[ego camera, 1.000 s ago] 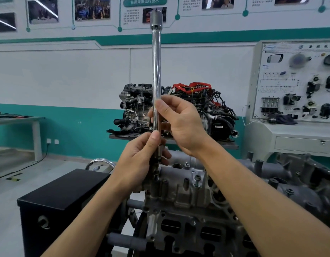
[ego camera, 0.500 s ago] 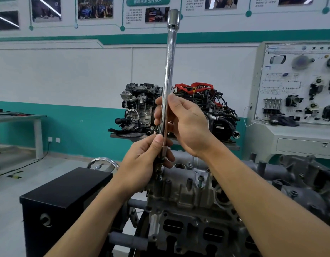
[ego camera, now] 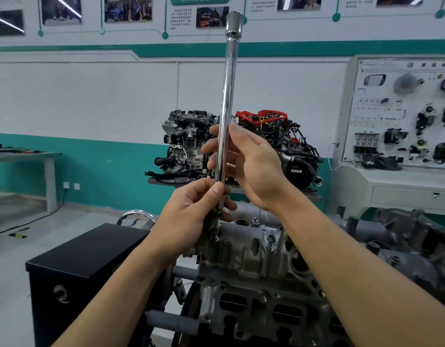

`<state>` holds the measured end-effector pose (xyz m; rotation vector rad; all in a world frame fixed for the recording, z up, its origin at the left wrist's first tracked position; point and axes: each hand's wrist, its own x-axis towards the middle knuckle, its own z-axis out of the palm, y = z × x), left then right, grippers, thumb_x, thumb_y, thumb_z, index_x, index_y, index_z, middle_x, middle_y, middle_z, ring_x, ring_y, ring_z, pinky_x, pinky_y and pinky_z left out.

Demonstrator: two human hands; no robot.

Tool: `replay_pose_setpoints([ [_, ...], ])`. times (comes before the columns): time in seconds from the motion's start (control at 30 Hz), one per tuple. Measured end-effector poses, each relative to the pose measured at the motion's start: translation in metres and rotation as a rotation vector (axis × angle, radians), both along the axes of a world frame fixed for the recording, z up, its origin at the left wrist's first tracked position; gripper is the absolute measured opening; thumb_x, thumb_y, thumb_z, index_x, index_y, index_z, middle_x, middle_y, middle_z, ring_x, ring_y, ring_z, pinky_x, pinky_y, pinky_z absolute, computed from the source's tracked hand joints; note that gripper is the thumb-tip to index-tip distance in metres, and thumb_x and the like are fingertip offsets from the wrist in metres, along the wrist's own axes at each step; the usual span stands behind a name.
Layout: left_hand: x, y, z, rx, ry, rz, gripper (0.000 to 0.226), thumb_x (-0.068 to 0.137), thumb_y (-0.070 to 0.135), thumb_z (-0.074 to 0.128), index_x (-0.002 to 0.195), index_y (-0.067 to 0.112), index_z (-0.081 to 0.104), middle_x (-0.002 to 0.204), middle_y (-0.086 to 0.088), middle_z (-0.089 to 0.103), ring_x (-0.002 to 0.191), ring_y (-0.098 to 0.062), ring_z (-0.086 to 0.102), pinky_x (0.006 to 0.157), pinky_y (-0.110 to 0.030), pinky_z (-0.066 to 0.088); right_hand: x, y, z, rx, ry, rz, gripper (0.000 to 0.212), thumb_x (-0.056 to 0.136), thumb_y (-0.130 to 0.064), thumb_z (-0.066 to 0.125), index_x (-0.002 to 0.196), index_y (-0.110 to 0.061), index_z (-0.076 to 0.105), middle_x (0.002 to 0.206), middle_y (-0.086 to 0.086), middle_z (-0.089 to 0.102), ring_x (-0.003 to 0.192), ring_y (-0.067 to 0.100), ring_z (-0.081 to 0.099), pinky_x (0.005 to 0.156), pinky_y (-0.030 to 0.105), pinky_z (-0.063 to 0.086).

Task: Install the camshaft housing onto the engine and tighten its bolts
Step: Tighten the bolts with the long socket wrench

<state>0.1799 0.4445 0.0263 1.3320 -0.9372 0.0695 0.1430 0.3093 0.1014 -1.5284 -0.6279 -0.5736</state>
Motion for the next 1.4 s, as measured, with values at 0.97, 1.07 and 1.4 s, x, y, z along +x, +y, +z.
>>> replay_pose_setpoints([
  [0.97, -0.0029, -0.0020, -0.0002, -0.001, -0.042, 0.023, 0.032, 0.087, 0.041, 0.068, 0.098, 0.011, 0.065, 0.088, -0.010, 0.076, 0.074, -0.019, 0.072, 0.070, -0.028, 0.058, -0.0007, 0.0002, 0.0008, 0.066, -0.049, -0.073, 0.027, 0.080, -0.032, 0.070, 0.079, -0.012, 0.053, 0.069, 0.004, 0.051, 0.067, 0.021, 0.043, 0.068, 0.035, 0.037],
  [1.07, -0.0004, -0.0015, -0.0015, -0.039, -0.021, 0.000, 0.031, 0.085, 0.036, 0.066, 0.097, 0.007, 0.064, 0.082, -0.007, 0.075, 0.073, -0.020, 0.071, 0.068, -0.031, 0.058, 0.0008, 0.0001, -0.0007, 0.061, -0.044, -0.072, 0.021, 0.085, -0.027, 0.069, 0.078, -0.012, 0.056, 0.071, 0.004, 0.046, 0.070, 0.025, 0.037, 0.068, 0.036, 0.035],
  [1.4, -0.0014, 0.0034, -0.0012, -0.033, 0.046, -0.081, 0.042, 0.090, 0.039, 0.051, 0.110, 0.007, 0.070, 0.087, -0.006, 0.076, 0.078, -0.015, 0.071, 0.072, -0.025, 0.057, -0.0030, -0.0015, 0.0003, 0.007, 0.071, 0.138, 0.028, 0.106, -0.022, 0.039, 0.105, -0.008, 0.063, 0.086, 0.007, 0.069, 0.078, 0.021, 0.064, 0.075, 0.033, 0.050],
])
